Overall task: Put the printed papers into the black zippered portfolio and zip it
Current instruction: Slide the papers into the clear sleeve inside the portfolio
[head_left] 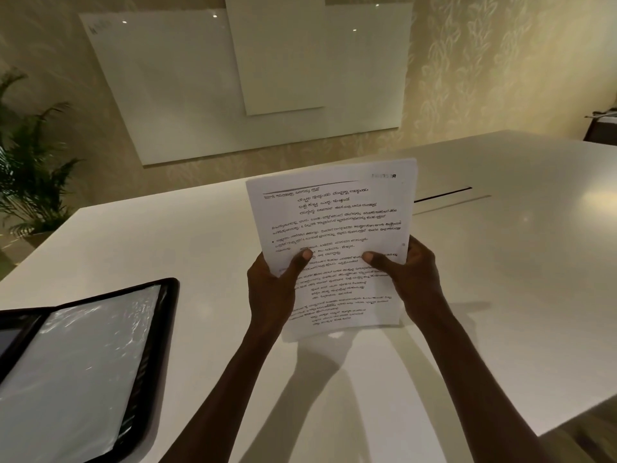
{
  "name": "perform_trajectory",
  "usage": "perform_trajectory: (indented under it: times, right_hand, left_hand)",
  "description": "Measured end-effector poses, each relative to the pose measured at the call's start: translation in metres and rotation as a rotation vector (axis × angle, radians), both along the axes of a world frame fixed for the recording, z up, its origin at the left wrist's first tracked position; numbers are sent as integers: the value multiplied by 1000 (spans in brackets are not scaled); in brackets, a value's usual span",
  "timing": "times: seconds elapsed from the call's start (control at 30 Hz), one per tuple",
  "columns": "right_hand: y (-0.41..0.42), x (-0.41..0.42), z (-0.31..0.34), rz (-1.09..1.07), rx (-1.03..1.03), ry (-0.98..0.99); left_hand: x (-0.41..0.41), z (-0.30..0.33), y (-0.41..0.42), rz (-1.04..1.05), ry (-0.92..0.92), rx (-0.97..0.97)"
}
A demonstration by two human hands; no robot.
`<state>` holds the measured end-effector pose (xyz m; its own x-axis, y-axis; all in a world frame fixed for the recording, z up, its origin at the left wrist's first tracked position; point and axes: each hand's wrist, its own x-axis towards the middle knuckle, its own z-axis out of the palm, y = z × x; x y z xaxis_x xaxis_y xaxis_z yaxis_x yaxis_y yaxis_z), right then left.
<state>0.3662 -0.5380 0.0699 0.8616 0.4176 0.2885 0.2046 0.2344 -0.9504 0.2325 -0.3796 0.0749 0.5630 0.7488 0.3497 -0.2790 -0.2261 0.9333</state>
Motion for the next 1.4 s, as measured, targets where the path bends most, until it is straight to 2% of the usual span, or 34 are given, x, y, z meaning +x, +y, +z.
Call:
perform_trajectory:
  times: [0.63,0.87,0.97,1.07,1.2,1.33,1.4]
  right_hand:
    - [6,-7,-31,50,-76,116]
    - [-1,3,-7,175,-161,18]
    - [0,4,-4,148,-88,39]
    - [4,0,-7,105,19,102]
    - [5,-6,-10,71,201,206]
    - [11,-18,-8,101,406,345]
    - [19,-25,-10,113,463,404]
  left_hand:
    - [-5,-43,11,-11,170,-17]
    - [-9,-28,28,-75,241,69]
    - [-12,-11,38,-126,307,133]
    - [-16,-5,43,-63,344,184]
    - [-25,-19,33,121,191,-35]
    - [-18,-32,2,-2,17,-344]
    - [-13,-30,-12,-90,-26,-404]
